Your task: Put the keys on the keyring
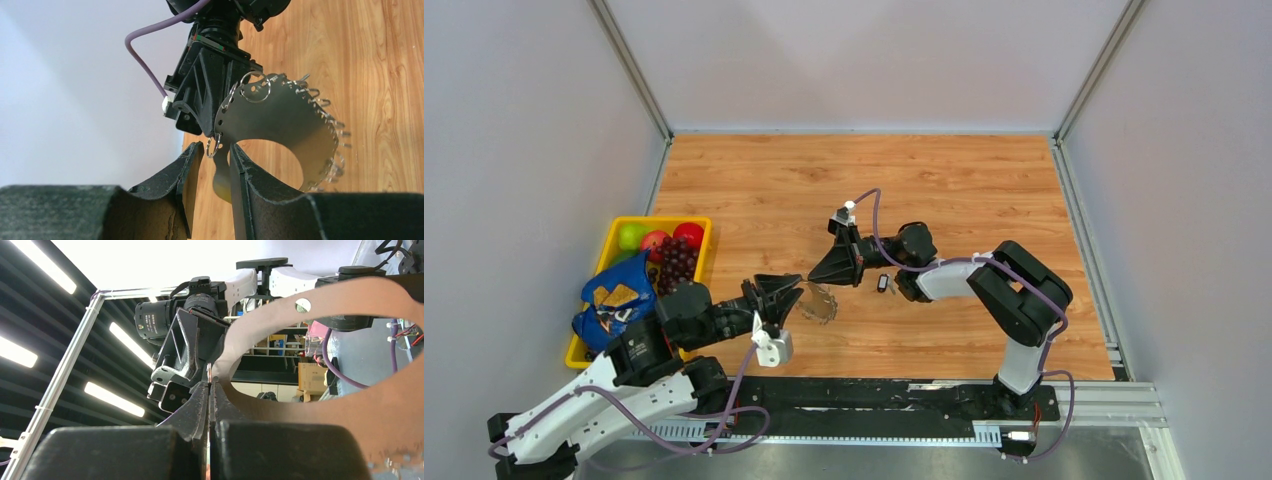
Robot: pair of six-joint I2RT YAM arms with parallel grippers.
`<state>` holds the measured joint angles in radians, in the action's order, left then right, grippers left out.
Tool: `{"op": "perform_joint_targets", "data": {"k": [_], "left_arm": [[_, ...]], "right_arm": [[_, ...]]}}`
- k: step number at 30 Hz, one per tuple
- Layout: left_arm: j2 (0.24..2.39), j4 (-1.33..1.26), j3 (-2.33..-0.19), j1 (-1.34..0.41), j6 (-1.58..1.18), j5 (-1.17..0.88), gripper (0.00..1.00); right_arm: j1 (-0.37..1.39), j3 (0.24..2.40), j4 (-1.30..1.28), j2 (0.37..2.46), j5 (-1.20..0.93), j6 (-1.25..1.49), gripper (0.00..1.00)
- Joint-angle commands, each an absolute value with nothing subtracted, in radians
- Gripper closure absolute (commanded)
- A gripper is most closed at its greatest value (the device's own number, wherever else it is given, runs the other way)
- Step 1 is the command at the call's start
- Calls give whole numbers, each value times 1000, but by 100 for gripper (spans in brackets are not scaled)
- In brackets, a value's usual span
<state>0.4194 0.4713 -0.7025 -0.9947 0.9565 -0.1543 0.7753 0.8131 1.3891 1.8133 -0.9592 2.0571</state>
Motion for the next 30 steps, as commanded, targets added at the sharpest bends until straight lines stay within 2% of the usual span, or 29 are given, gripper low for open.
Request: {"op": "perform_joint_targets", "data": {"k": [1,12,25,30], "left_arm": [[433,458,-711,-1005,989,-144,63],[450,443,-712,-1028,1023,-101,64],[465,426,-703,-1056,1063,-46,72],[469,416,-695,-1064,1080,-31,72]], "right_arm": [[772,853,1486,1816,-930,2238,100],[772,860,1486,1813,-939,2237,100],[773,853,1481,1804,-944,2228,100],[775,850,1480,1802,-946,2224,100]]}}
